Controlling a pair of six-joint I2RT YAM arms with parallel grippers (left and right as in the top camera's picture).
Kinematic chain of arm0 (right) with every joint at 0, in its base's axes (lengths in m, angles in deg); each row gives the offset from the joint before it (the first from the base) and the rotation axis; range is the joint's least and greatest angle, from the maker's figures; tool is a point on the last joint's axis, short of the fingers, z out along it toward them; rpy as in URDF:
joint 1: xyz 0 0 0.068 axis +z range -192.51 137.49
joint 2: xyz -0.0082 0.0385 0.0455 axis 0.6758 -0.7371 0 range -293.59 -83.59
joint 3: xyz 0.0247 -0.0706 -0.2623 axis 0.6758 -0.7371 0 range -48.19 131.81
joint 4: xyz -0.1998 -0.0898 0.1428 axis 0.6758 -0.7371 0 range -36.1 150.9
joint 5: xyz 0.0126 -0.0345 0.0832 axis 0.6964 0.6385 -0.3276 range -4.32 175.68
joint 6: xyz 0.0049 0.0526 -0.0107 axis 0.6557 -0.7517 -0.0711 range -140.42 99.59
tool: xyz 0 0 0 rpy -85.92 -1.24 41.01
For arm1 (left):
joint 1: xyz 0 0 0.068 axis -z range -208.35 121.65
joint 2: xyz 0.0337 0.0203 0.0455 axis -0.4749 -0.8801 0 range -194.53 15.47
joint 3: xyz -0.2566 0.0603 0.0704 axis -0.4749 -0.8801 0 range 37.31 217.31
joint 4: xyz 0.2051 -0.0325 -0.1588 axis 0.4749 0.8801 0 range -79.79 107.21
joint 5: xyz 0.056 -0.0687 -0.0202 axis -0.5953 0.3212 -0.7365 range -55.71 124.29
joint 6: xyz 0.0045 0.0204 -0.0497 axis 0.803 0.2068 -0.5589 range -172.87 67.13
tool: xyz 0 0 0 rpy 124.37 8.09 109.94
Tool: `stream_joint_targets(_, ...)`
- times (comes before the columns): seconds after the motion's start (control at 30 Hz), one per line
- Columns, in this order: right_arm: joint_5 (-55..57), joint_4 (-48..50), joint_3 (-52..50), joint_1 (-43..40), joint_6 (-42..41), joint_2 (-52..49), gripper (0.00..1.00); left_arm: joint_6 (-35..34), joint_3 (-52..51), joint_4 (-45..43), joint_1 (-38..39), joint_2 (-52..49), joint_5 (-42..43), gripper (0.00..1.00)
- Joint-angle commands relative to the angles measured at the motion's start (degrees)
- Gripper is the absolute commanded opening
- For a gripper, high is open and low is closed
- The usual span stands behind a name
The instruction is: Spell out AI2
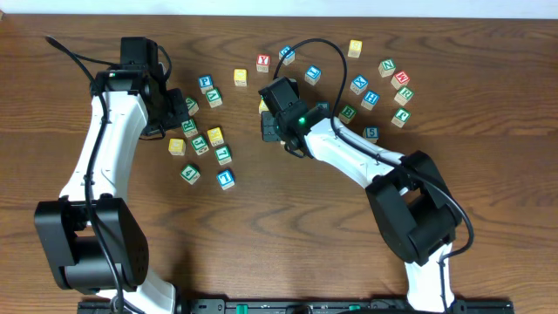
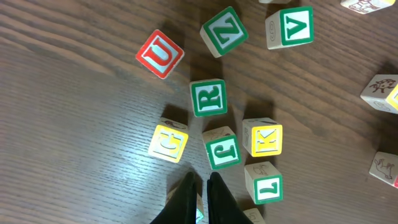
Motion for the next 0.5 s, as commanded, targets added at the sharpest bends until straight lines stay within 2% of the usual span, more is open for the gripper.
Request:
stream_joint_targets(0.0, 1.46, 0.59, 0.31, -0.39, -0.07, -1.33, 0.01, 0.37, 0.59, 0.04, -0.17, -0.33, -0.72, 0.08)
stream_joint_targets(0.47, 4.24, 1.81, 0.28, -0.39, -0.09, -1.81, 0.01, 0.37, 0.59, 0.11, -0.17, -0.33, -0.70, 0.08)
